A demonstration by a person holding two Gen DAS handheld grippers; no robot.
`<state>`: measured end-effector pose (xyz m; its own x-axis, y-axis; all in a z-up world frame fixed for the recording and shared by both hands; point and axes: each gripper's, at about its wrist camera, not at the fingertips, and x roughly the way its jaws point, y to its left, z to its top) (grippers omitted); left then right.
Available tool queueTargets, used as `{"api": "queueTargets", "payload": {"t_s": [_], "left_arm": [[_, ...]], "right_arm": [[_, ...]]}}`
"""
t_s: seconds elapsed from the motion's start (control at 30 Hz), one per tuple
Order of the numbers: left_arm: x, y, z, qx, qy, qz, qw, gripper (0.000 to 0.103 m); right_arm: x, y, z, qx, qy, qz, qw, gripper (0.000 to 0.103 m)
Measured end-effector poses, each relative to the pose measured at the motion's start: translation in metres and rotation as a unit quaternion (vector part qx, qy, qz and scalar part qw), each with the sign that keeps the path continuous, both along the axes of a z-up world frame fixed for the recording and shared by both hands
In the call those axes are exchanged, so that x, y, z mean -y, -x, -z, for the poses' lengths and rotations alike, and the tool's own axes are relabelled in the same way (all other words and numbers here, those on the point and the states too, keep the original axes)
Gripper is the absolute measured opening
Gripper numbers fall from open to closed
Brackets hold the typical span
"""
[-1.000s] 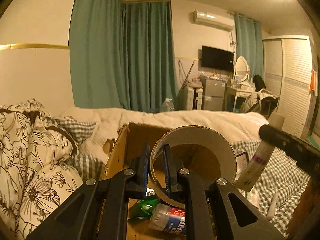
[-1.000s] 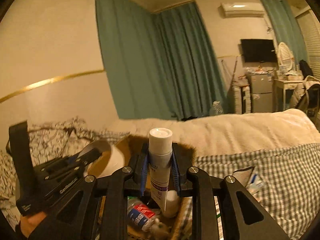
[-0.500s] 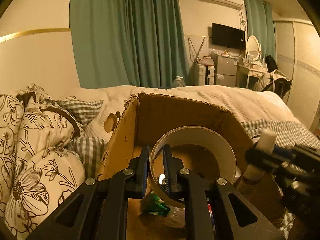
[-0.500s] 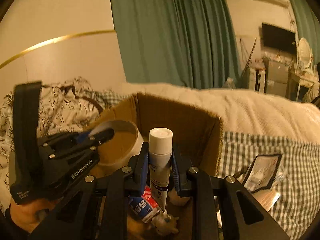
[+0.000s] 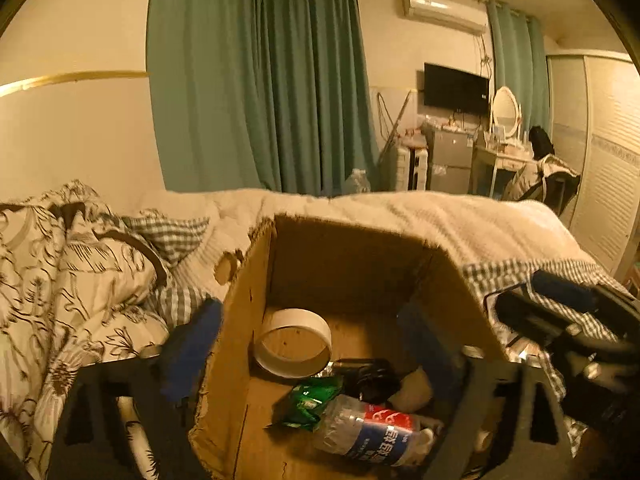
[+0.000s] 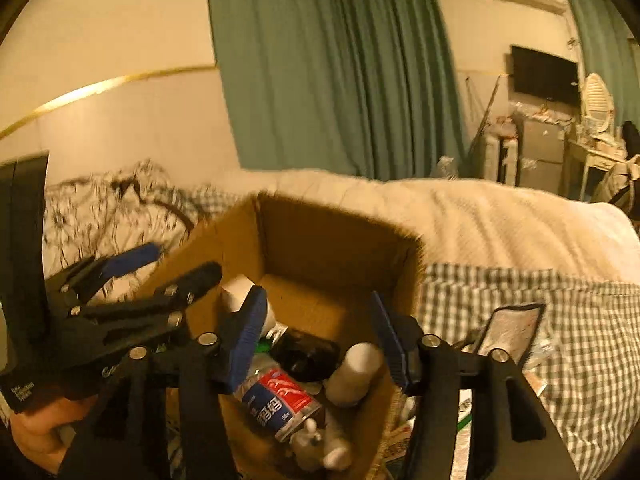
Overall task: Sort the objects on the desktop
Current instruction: 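Carry the tape roll and white tube over the box and open both grippers, then move both grippers back from the box to the pile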
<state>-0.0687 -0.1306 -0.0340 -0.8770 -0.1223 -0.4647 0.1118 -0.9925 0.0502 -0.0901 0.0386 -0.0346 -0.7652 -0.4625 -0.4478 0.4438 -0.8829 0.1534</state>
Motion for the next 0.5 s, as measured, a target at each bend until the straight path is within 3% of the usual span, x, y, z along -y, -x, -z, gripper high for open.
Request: {"api": "queueTargets", "payload": {"t_s": [0.17, 0.23, 0.33, 0.5], "left_arm": [[-0.014, -0.017, -0.020, -0.022, 0.011, -0.001, 0.9997, 0.103], [-0.017, -0.023, -0.028, -0.024, 0.004, 0.002, 0.9997, 0.103], [-0.022, -0.031, -0.037, -0.032, -0.003, 0.000, 0.9995, 0.103], [-0.032, -0.040, -0.048, -0.034, -0.029, -0.013, 0.9989, 0.103]], "right_arm": [[-0.032, -0.014, -0.024, -0.028, 0.021, 0.036, 0.999, 0.078], [-0.047, -0.021, -0.035, -0.043, 0.031, 0.053, 0.997, 0.091], [-0.066, -0.029, -0.050, -0.058, 0.037, 0.077, 0.995, 0.103], [-0.096, -0.039, -0.066, -0.063, 0.028, 0.109, 0.992, 0.103]]}}
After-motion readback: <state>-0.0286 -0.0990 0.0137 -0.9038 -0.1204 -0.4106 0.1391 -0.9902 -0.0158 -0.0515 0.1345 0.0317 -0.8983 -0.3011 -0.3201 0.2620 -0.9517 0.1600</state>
